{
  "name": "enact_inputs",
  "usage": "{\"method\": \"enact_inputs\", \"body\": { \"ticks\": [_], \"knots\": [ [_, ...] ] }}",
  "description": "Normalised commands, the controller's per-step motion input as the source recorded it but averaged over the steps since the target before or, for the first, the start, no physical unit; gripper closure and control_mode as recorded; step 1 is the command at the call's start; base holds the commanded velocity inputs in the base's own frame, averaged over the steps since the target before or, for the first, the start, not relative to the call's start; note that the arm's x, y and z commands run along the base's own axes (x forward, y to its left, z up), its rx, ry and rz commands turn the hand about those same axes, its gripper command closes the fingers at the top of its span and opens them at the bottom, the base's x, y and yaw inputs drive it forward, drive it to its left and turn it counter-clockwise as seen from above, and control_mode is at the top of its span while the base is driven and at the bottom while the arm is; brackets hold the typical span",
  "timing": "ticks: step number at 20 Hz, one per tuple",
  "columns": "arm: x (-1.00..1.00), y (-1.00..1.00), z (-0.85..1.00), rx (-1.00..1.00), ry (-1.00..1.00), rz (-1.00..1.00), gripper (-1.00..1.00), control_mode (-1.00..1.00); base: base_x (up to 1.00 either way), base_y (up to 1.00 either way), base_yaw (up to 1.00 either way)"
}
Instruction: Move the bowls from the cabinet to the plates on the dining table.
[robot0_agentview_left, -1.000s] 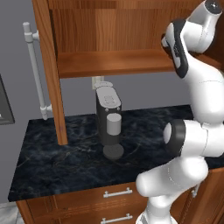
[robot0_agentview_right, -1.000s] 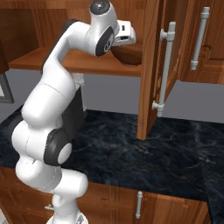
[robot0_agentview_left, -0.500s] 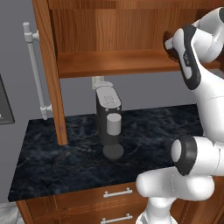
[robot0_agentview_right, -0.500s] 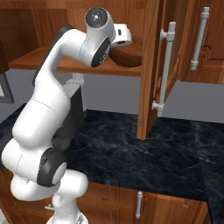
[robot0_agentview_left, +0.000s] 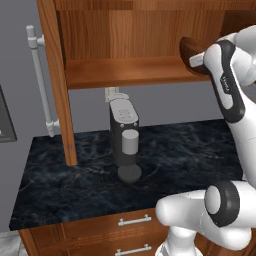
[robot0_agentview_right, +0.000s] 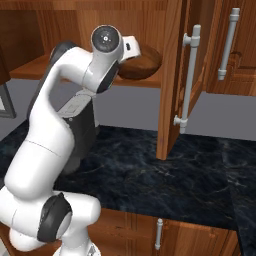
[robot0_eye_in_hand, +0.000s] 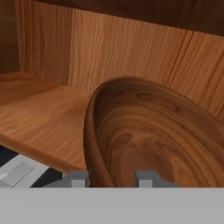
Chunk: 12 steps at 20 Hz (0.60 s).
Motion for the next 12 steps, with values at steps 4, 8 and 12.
{"method": "enact_inputs", "body": {
  "ticks": [4,8,12],
  "knots": [
    [-0.59,0.04,0.00,-0.05,0.00,0.11,1.00,-1.00,0.00,0.00,0.00],
    [-0.62,0.00,0.00,-0.05,0.00,0.09,1.00,-1.00,0.00,0.00,0.00],
    [-0.59,0.00,0.00,-0.06,0.00,0.10,1.00,-1.00,0.00,0.00,0.00]
  ]
}}
